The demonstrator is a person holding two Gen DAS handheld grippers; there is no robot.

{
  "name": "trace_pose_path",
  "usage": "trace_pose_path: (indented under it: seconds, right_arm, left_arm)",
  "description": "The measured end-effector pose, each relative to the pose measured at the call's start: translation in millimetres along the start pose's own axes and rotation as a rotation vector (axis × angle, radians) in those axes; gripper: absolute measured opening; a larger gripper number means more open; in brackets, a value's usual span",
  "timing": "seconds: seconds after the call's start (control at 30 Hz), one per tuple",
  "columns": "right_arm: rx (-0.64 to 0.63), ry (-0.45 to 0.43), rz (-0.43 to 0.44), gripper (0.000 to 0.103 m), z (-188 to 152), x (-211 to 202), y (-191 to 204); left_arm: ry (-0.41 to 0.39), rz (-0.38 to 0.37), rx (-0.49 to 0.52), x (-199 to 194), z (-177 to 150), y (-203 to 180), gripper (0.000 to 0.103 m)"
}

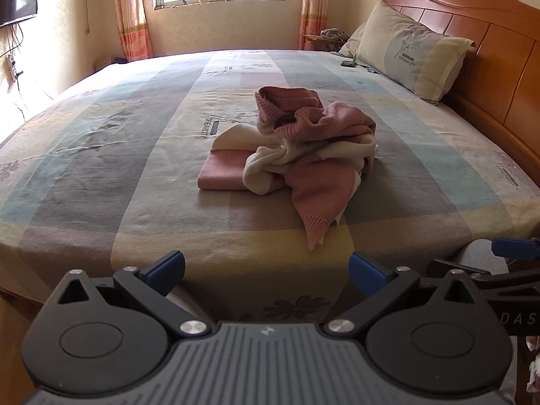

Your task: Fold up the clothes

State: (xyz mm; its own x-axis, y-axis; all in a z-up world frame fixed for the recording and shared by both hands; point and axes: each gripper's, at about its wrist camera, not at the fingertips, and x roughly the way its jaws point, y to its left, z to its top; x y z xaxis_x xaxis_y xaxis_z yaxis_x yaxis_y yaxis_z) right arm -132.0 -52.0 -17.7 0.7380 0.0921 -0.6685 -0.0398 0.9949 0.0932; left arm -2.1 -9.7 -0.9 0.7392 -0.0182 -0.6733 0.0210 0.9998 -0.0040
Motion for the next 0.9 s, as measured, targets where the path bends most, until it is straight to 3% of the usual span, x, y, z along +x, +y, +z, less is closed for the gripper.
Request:
trace_pose_path:
  seconds: [0.9]
  right_arm:
    - [-0.023,0.002,-0.002,0.103,13.3,7.0,3.2]
  left_arm:
    - [0.003,-0.008,0.0,10.2,12.9,0.6,0.102]
